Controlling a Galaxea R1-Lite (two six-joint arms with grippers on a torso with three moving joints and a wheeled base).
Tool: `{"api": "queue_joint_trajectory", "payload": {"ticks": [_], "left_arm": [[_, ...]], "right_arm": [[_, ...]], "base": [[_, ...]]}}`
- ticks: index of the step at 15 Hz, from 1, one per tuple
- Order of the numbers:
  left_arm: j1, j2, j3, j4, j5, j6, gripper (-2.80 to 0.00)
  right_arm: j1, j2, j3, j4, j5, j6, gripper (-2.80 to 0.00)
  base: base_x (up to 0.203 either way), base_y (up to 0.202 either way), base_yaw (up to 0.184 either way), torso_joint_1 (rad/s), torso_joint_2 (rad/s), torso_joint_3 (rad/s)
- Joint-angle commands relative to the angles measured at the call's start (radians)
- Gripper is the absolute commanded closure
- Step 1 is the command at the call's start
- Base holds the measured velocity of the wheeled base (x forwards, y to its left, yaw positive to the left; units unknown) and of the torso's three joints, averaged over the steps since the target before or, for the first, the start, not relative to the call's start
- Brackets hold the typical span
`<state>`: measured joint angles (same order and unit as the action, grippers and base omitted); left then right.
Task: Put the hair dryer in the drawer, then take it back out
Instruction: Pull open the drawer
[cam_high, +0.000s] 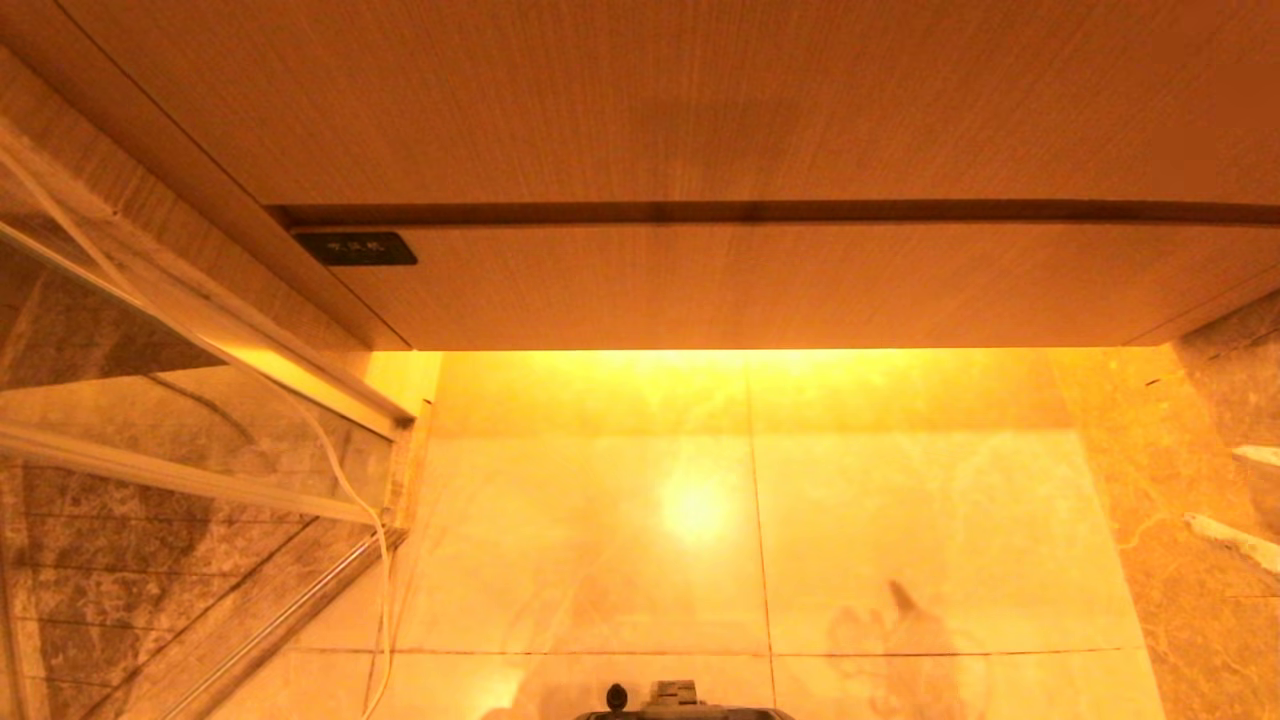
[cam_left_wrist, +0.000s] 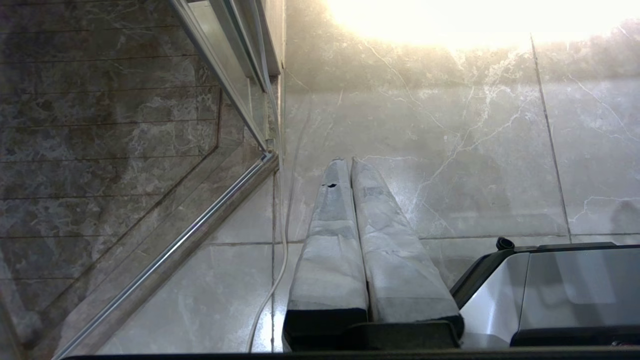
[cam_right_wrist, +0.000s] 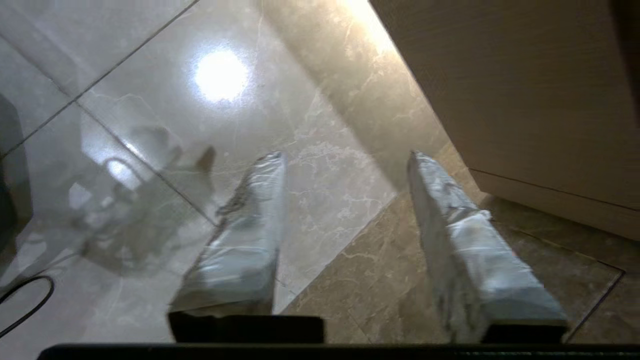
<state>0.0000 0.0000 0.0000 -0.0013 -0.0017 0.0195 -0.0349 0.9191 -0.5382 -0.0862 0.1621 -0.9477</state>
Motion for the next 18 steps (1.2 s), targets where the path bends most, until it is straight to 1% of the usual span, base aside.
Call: {"api": "queue_joint_trajectory", "payload": {"ticks": [1, 2, 4, 6, 7, 9, 12, 15, 17, 18], "left_arm": [[0.0, 0.0, 0.002, 0.0, 0.0, 0.0, 0.0], [0.0, 0.0, 0.002, 0.0, 0.0, 0.0, 0.0], [0.0, 0.0, 0.002, 0.0, 0.0, -0.001, 0.0], [0.0, 0.0, 0.002, 0.0, 0.0, -0.001, 0.0], [0.0, 0.0, 0.002, 0.0, 0.0, -0.001, 0.0], [0.0, 0.0, 0.002, 0.0, 0.0, 0.0, 0.0], [0.0, 0.0, 0.002, 0.0, 0.0, 0.0, 0.0], [0.0, 0.0, 0.002, 0.0, 0.0, -0.001, 0.0], [0.0, 0.0, 0.002, 0.0, 0.0, -0.001, 0.0], [0.0, 0.0, 0.002, 0.0, 0.0, -0.001, 0.0]], "right_arm": [[0.001, -0.002, 0.008, -0.014, 0.001, -0.005, -2.8], [0.001, -0.003, 0.019, -0.046, 0.008, -0.007, -2.8], [0.001, 0.009, 0.02, -0.085, 0.066, -0.046, -2.8], [0.001, 0.024, 0.028, -0.146, 0.093, -0.072, -2.8], [0.0, 0.041, 0.033, -0.178, 0.094, -0.091, -2.8], [-0.015, 0.052, 0.048, -0.194, 0.092, -0.103, -2.8], [-0.051, 0.038, 0.058, -0.236, 0.099, -0.178, -2.8], [-0.049, 0.062, 0.047, -0.268, 0.187, -0.189, -2.8], [-0.051, 0.114, 0.048, -0.341, 0.316, -0.206, -2.8], [-0.051, 0.125, 0.049, -0.356, 0.356, -0.209, -2.8]], "base": [[0.0, 0.0, 0.0, 0.0, 0.0, 0.0], [0.0, 0.0, 0.0, 0.0, 0.0, 0.0], [0.0, 0.0, 0.0, 0.0, 0.0, 0.0], [0.0, 0.0, 0.0, 0.0, 0.0, 0.0], [0.0, 0.0, 0.0, 0.0, 0.0, 0.0], [0.0, 0.0, 0.0, 0.0, 0.0, 0.0], [0.0, 0.0, 0.0, 0.0, 0.0, 0.0], [0.0, 0.0, 0.0, 0.0, 0.0, 0.0], [0.0, 0.0, 0.0, 0.0, 0.0, 0.0], [0.0, 0.0, 0.0, 0.0, 0.0, 0.0]]}}
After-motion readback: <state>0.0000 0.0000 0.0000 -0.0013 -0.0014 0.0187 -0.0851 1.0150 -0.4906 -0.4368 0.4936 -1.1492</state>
